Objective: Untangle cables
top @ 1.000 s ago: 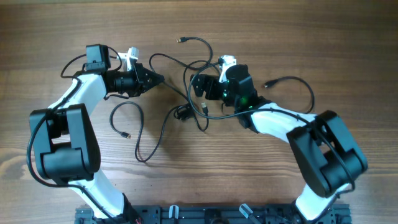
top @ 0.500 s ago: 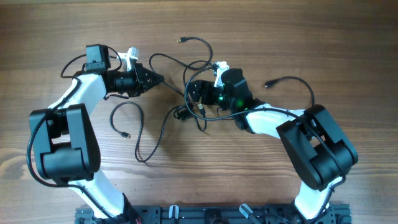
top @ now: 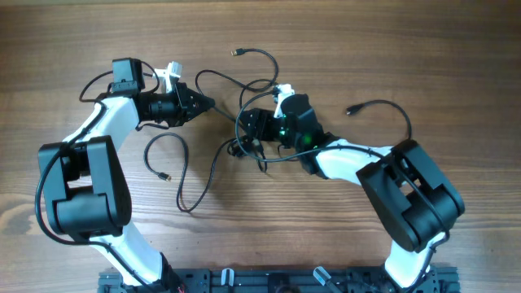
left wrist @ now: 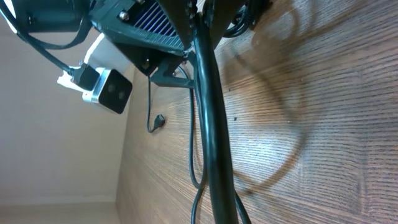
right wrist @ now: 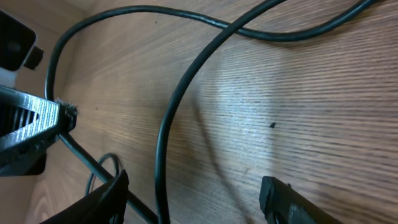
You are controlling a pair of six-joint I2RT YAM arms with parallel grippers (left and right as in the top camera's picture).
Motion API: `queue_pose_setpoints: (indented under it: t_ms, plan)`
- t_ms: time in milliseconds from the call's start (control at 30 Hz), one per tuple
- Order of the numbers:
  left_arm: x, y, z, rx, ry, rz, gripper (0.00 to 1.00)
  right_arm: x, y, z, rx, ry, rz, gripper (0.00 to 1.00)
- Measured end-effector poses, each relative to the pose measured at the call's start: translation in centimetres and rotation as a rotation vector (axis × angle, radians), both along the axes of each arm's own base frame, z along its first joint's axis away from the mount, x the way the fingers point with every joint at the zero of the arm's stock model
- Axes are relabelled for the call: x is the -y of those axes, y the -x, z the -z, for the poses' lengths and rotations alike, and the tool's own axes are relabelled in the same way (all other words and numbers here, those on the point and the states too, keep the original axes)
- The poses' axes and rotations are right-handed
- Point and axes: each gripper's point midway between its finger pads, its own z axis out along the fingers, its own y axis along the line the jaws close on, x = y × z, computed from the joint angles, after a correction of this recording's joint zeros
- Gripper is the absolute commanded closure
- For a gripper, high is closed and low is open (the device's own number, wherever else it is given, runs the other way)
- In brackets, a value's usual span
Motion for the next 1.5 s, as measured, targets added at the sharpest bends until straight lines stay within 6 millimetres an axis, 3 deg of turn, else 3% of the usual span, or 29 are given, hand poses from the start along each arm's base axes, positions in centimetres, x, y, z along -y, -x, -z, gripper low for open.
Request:
queue_pose_setpoints:
  t_ms: [400,633,933,1133,1333,1500]
  plan:
    - [0.0,0.0,0.0,-0.003,0.001,0.000,0.96,0.2,-0.4,0.2,0.018,0.023,0.036,0.38]
    - [0.9,0.3,0.0,-0.004,0.002,0.023,0.96,0.4,-0.5,1.6,0.000,0.033,0.054,0.46]
    - [1.4,0.4,0.0,-0.004,0.004,0.034,0.96,0.9,-1.0,1.7,0.004,0.042,0.098,0.95]
    - [0.2,0.2,0.0,-0.009,0.005,0.006,0.96,1.3,-1.1,2.0,-0.007,0.055,0.105,0.96]
    - [-2.6,-0.3,0.0,-0.018,0.010,-0.063,0.96,3.7,-1.0,3.4,-0.085,0.110,0.143,0.96]
    - [-4.9,-0.3,0.2,-0.042,0.014,-0.122,0.96,5.5,-1.1,2.3,-0.118,0.122,0.173,0.96]
